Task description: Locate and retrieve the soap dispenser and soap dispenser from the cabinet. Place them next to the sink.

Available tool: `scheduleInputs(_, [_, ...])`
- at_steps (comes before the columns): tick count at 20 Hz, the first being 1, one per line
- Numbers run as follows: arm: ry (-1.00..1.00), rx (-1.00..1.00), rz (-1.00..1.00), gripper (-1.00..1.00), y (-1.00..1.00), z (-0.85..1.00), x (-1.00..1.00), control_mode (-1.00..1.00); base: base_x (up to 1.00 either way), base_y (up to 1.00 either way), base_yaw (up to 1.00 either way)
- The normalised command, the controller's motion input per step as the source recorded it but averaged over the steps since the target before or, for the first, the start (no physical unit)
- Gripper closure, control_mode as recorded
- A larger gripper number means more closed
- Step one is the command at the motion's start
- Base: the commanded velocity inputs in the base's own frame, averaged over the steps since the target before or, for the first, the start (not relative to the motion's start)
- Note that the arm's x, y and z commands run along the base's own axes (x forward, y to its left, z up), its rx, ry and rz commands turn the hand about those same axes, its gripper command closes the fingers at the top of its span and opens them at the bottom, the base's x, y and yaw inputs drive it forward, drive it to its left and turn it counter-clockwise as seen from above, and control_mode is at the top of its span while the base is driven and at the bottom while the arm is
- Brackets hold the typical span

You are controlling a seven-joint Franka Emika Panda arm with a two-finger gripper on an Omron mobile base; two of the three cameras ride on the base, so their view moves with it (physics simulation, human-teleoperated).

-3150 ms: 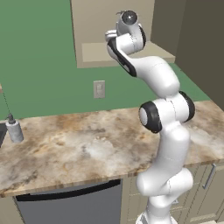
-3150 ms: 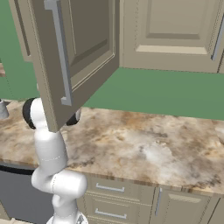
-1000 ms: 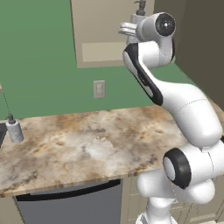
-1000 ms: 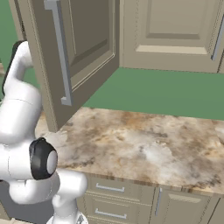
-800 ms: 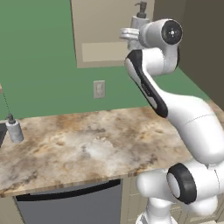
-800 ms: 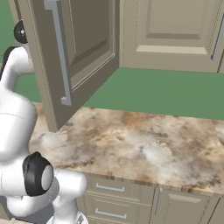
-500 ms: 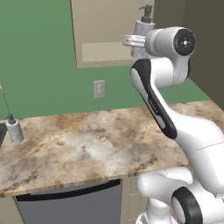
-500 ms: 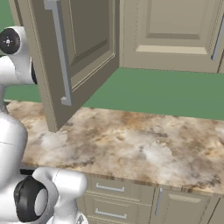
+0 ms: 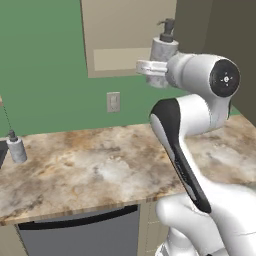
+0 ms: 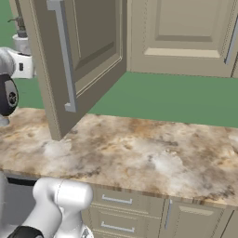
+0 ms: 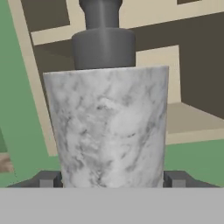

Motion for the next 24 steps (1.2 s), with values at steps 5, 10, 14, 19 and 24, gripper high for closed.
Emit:
scheduleInputs(5, [0.00, 0.01, 0.13, 1.00, 0.48, -0.36, -1.00, -1.00, 0.00, 0.00, 0.00])
scheduleInputs(10, [-0.02, 0.00, 0.22, 1.00, 0.39, -0.46, -0.89, -1.00, 0.00, 0.00, 0.00])
scheduleInputs(14, [0.00, 0.00, 0.34, 1.00, 0.47, -0.47, -0.49, -1.00, 0.00, 0.00, 0.00])
scheduleInputs(19, [-0.01, -0.05, 0.42, 1.00, 0.52, -0.37, -0.15, -1.00, 0.00, 0.00, 0.00])
scheduleInputs(24, [-0.25, -0.03, 0.13, 1.00, 0.35, -0.27, -0.03, -1.00, 0.00, 0.00, 0.00])
